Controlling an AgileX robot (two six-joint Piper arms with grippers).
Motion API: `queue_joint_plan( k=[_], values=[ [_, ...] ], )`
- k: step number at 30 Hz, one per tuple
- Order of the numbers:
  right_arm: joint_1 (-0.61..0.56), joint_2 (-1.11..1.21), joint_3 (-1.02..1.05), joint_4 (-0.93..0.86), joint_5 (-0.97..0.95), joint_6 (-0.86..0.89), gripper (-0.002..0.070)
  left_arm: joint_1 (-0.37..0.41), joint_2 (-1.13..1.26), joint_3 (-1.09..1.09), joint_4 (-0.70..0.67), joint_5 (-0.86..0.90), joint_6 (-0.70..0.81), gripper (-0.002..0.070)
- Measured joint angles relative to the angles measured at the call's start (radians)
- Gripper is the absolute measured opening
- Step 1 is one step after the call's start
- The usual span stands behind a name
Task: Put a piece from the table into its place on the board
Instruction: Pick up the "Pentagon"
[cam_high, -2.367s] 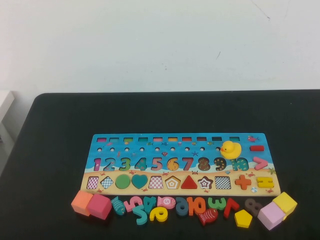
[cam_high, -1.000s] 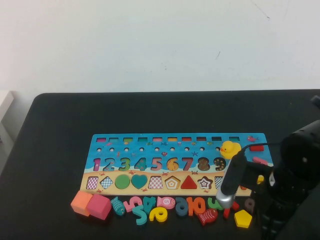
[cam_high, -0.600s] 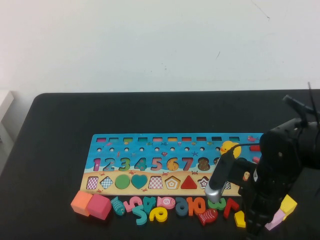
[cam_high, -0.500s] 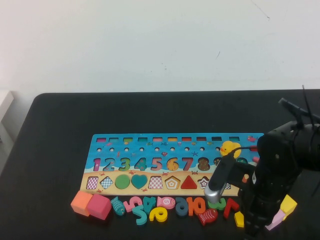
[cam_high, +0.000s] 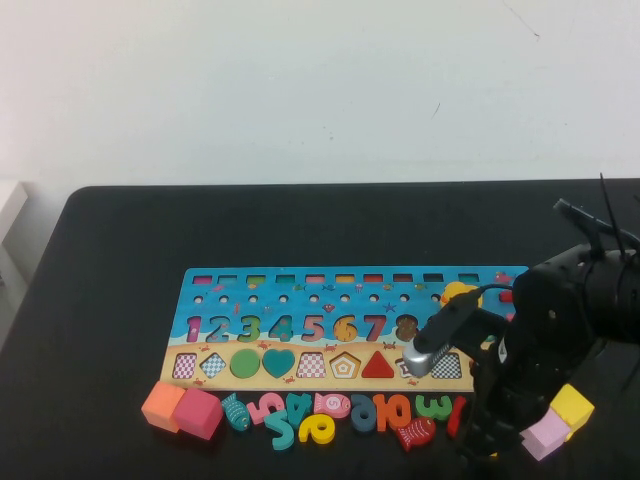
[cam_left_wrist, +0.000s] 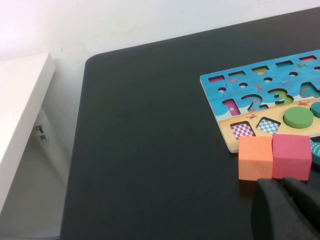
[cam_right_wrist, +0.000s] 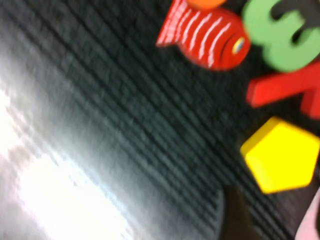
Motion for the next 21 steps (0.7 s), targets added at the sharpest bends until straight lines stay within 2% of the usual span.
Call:
queue_joint_plan(
  k=[2, 5, 21],
  values=[
    [0.0, 0.005, 0.0, 0.0, -0.028, 0.013, 0.0394, 0.0, 0.0, 0.0, 0.0, 0.0, 0.0, -0.0001],
    [0.0, 0.024, 0.0, 0.0, -0.058, 0.022, 0.0415, 0.0, 0.0, 0.0, 0.0, 0.0, 0.0, -0.0001],
    [0.0, 0.115, -0.025, -0.004, -0.095, 0.026, 0.0425, 0.0, 0.0, 0.0, 0.0, 0.0, 0.0, -0.0001]
  ],
)
